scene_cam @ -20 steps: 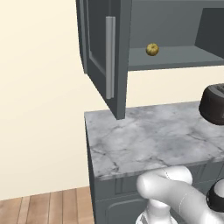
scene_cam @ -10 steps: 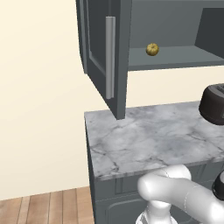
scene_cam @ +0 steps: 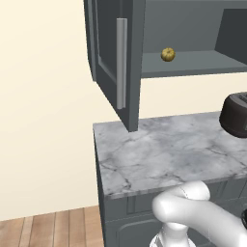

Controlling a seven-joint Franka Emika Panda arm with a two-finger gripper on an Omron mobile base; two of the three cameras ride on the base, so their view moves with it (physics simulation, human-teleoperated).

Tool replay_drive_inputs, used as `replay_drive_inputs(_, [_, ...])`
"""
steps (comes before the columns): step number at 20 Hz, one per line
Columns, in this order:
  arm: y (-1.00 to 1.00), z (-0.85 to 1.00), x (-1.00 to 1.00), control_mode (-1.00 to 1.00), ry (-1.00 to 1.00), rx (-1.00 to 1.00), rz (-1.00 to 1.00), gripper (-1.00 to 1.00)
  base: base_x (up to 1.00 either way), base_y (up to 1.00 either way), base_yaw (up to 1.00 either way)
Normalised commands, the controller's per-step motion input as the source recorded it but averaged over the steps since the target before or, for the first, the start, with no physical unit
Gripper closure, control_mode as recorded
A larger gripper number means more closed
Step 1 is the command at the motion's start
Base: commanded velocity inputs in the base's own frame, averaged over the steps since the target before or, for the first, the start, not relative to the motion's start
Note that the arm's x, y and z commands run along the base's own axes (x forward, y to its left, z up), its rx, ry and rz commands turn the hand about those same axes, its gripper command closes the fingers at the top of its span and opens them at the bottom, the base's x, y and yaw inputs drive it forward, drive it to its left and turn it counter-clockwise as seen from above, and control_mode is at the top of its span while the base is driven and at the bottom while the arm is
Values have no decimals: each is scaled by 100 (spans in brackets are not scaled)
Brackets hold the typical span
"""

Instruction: Pick the squash from the counter and place it in the cabinet. Then close the cabinet.

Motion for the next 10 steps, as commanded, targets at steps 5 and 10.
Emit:
replay_drive_inputs(5, [80,17,35,-100,-5,0,45,-100,0,0,0])
replay_drive_inputs(10, [63,54,43,-100,-12,0,32,-100,0,0,0])
